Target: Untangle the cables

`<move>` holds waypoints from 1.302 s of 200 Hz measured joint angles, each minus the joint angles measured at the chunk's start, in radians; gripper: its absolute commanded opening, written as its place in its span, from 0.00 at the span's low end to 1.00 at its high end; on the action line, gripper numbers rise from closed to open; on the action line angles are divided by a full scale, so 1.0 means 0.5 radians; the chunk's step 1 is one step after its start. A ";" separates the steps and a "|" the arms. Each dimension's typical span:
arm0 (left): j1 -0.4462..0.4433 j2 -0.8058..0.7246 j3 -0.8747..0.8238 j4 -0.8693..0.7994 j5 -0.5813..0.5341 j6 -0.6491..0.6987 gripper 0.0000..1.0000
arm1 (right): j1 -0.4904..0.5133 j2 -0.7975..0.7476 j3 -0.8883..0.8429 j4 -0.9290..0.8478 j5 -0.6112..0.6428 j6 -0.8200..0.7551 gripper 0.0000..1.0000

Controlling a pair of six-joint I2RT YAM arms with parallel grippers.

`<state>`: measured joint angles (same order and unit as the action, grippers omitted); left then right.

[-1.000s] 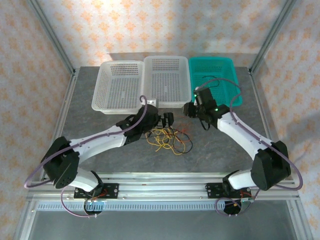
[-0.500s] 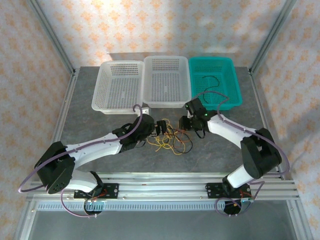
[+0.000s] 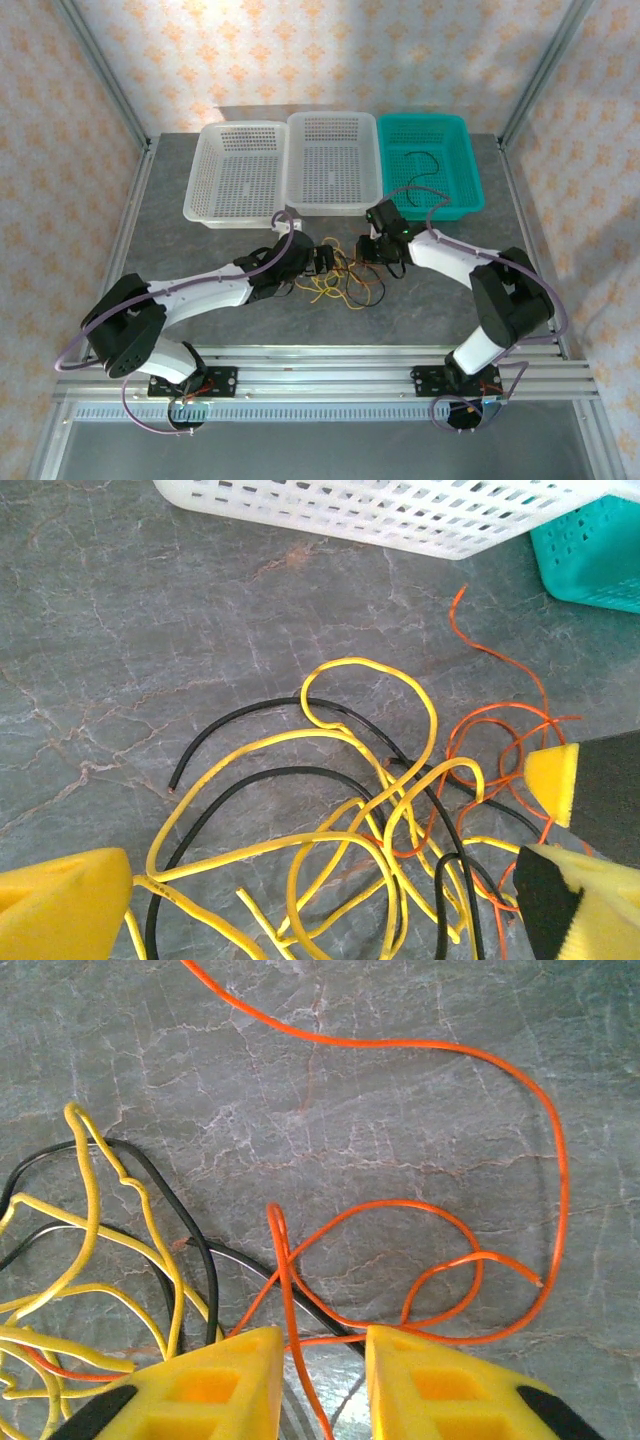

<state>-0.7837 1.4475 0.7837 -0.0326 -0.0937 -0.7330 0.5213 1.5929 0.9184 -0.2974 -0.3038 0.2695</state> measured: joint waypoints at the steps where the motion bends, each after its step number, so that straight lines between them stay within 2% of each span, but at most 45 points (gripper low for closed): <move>1: 0.000 0.002 0.000 0.000 0.000 0.000 0.99 | 0.000 0.000 0.000 0.001 -0.001 0.002 0.25; 64: 0.000 0.040 0.111 -0.001 -0.002 0.018 0.99 | 0.017 -0.002 -0.024 0.021 0.007 0.020 0.07; 90: 0.000 0.079 0.172 0.033 0.014 0.054 0.99 | 0.021 -0.095 -0.060 0.016 0.008 0.021 0.01; 165: -0.001 0.387 0.279 0.256 0.178 0.105 0.99 | 0.022 -0.643 -0.077 0.011 -0.035 0.013 0.00; 260: -0.017 0.561 0.301 0.360 0.249 0.105 0.99 | 0.022 -0.921 0.111 -0.041 -0.179 -0.077 0.00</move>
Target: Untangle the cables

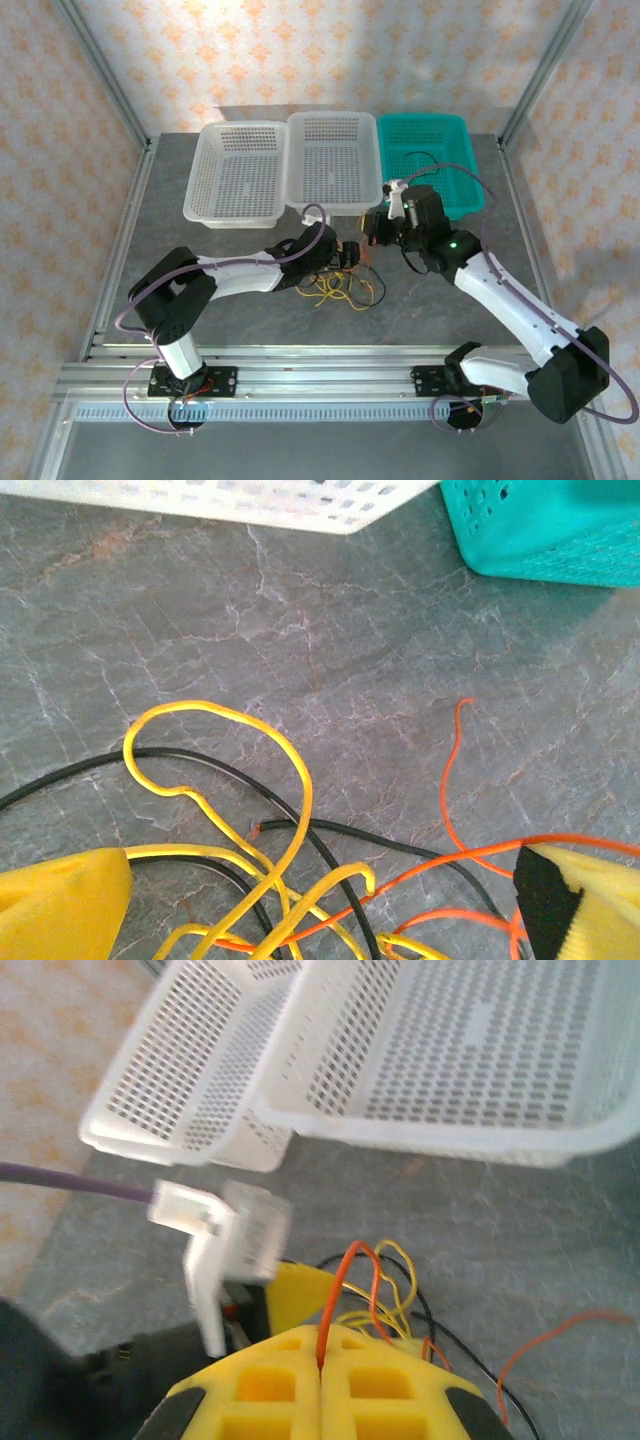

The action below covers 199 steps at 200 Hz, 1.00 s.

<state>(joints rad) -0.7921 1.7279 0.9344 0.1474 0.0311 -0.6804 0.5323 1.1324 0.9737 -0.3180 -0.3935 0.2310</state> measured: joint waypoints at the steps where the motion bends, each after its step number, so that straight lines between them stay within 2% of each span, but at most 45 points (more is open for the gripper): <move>1: 0.000 0.002 0.000 0.001 0.001 0.000 0.99 | 0.000 -0.002 0.003 0.000 -0.001 -0.002 0.00; 147: 0.000 0.089 0.021 0.002 0.012 0.000 0.99 | 0.000 -0.169 0.523 -0.118 -0.066 -0.145 0.00; 199: 0.000 0.089 0.020 0.002 0.011 -0.001 0.99 | 0.000 -0.214 0.669 -0.157 0.034 -0.174 0.00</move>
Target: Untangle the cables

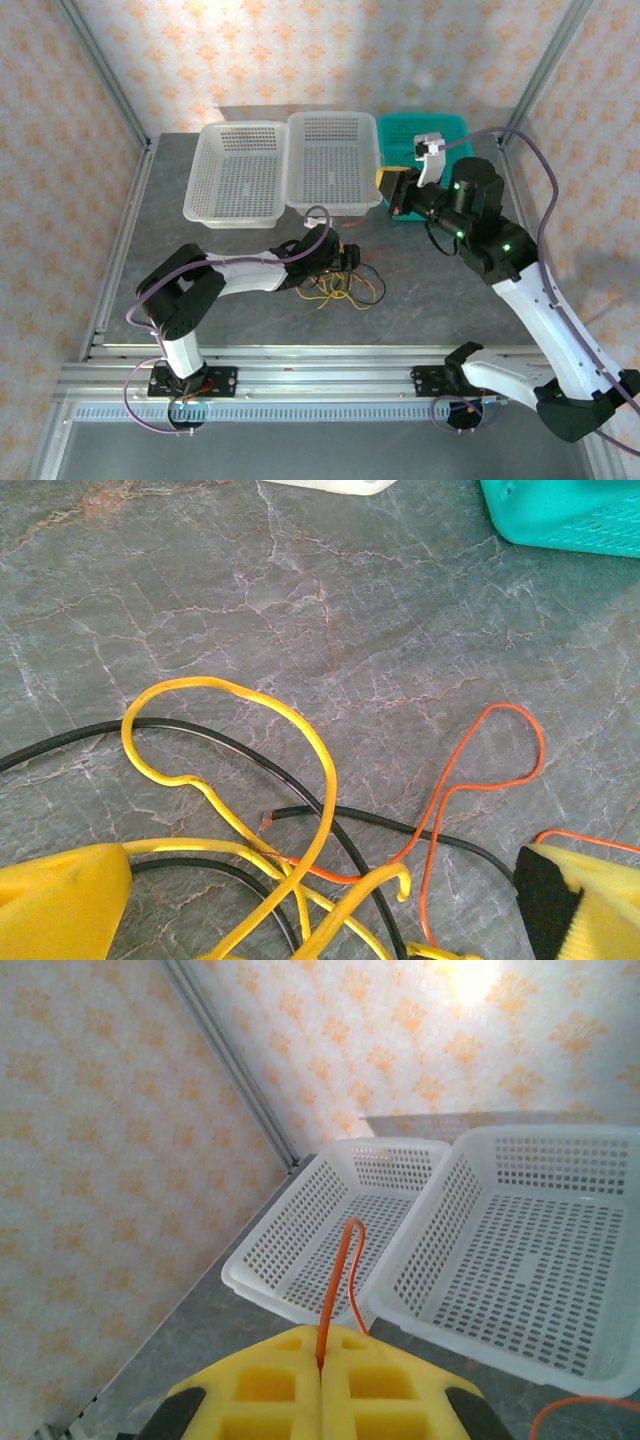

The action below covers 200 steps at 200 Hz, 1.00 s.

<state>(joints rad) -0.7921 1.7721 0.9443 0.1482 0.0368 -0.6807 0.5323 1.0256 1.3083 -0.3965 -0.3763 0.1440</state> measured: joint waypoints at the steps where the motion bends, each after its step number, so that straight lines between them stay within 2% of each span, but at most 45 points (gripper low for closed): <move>1: 0.000 0.000 0.000 0.000 0.001 0.000 0.99 | 0.000 -0.002 0.001 -0.001 0.005 0.000 0.00; 62: -0.005 -0.047 -0.002 -0.009 -0.010 0.000 0.99 | 0.000 -0.039 0.001 -0.002 0.170 0.009 0.00; 154: -0.023 -0.678 -0.014 -0.063 -0.248 -0.002 0.99 | 0.000 0.083 0.005 -0.003 0.497 0.111 0.00; 200: 0.117 -0.878 -0.192 -0.072 -0.285 -0.038 0.99 | 0.000 0.268 0.032 0.002 0.587 0.158 0.00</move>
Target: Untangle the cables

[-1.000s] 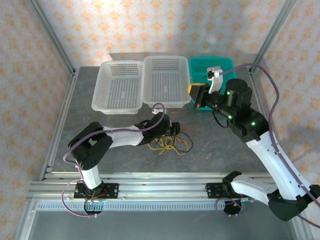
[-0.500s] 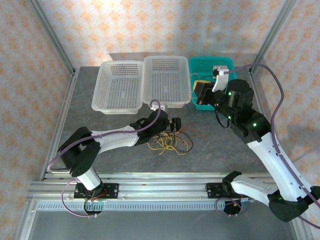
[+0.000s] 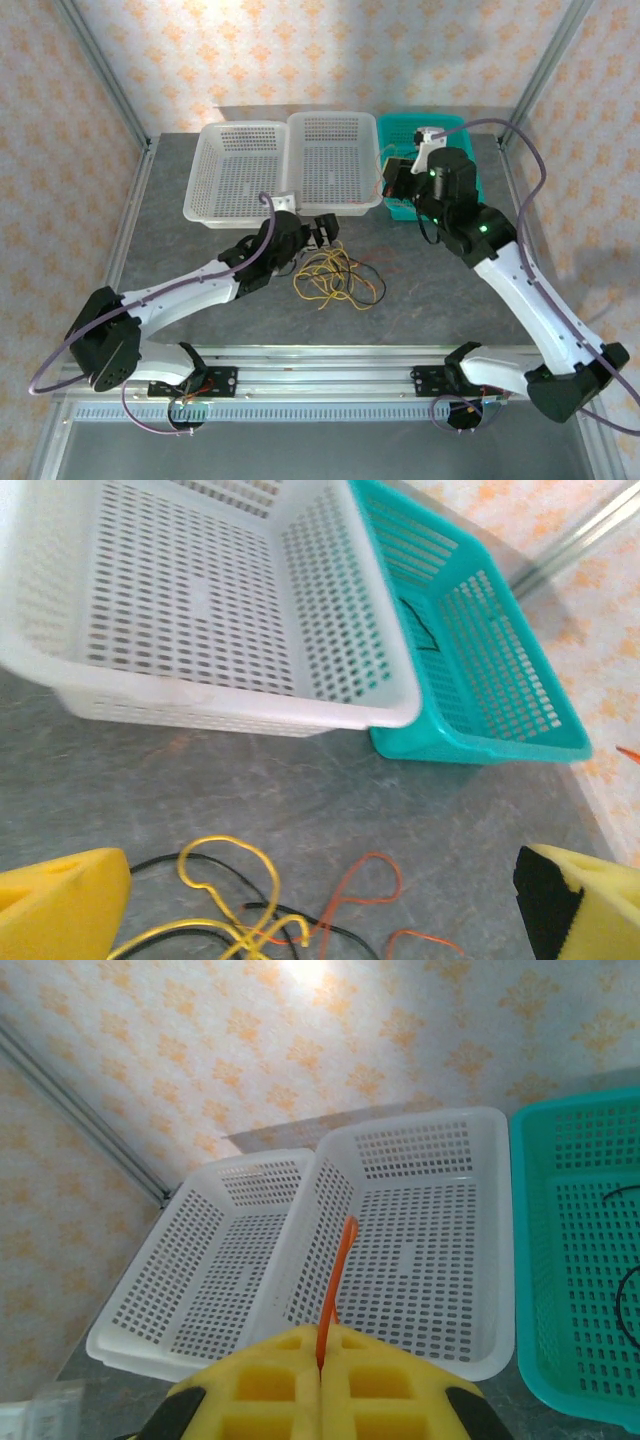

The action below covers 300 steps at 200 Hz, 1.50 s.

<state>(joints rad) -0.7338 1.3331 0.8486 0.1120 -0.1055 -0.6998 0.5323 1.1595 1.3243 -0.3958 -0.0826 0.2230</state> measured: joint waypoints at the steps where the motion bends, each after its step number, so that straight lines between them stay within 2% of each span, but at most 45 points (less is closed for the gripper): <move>1: 0.003 -0.002 -0.002 -0.001 0.000 -0.001 0.99 | 0.000 0.003 0.000 0.000 0.002 0.002 0.00; 46: 0.260 -0.134 -0.066 -0.022 0.009 -0.012 0.99 | 0.000 0.281 0.015 0.095 0.034 0.058 0.00; 79: 0.401 -0.139 -0.060 -0.024 0.082 0.032 0.99 | 0.000 0.582 0.208 0.145 0.043 0.008 0.00; 166: 0.658 0.188 0.303 -0.010 0.404 0.147 0.99 | -0.002 1.591 1.350 0.011 0.063 -0.679 0.00; 208: 0.727 0.245 0.392 -0.001 0.446 0.163 0.99 | -0.010 2.010 1.780 -0.033 0.076 -1.015 0.00; 243: 0.763 0.278 0.411 0.026 0.466 0.177 0.99 | -0.047 2.358 2.155 -0.063 0.019 -1.152 0.05; 300: 0.780 0.433 0.411 0.043 0.516 0.183 0.99 | -0.092 2.562 2.206 -0.063 -0.039 -1.150 0.11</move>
<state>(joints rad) -0.3439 1.5494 1.0542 0.1337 0.1524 -0.6083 0.4862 2.4405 2.4275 -0.4271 -0.1020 -0.3519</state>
